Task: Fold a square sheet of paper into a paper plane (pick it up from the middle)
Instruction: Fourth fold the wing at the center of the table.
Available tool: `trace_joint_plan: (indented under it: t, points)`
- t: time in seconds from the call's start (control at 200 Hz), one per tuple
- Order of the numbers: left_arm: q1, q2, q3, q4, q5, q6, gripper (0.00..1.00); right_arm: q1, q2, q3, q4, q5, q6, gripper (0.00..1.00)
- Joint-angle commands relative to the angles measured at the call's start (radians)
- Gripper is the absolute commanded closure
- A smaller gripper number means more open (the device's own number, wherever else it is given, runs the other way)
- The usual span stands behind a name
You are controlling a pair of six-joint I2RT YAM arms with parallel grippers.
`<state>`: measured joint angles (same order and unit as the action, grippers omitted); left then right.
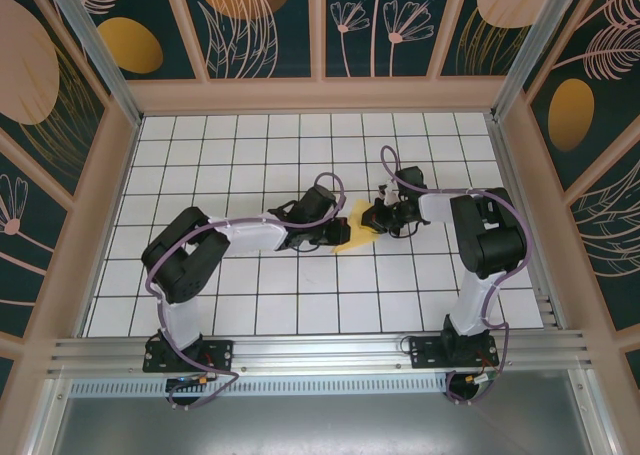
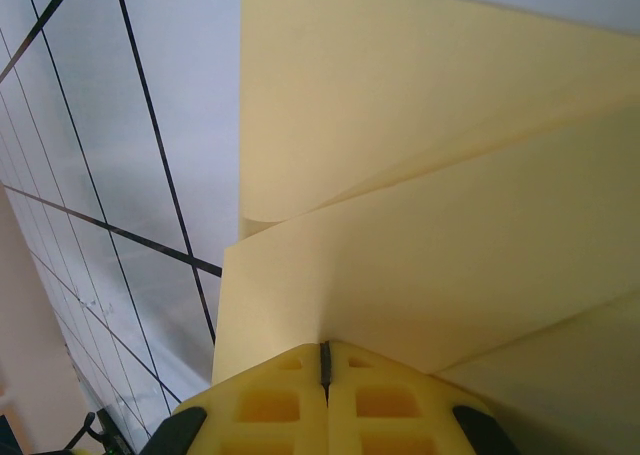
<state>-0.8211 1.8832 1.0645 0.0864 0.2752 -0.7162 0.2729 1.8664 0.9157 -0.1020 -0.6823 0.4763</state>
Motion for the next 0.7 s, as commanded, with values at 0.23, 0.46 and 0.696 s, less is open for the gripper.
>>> trace_joint_plan:
  t: [0.23,0.46,0.696]
  points:
    - [-0.004,0.102,0.060,-0.031,0.000,-0.008,0.94,0.013,0.086,-0.026,-0.073,0.140,-0.021,1.00]
    - [-0.004,0.111,0.027,-0.065,-0.027,-0.008,0.95,0.014,0.089,-0.026,-0.074,0.143,-0.022,1.00]
    - [-0.002,0.079,-0.069,-0.032,-0.011,-0.025,0.97,0.013,0.093,-0.024,-0.080,0.148,-0.022,1.00]
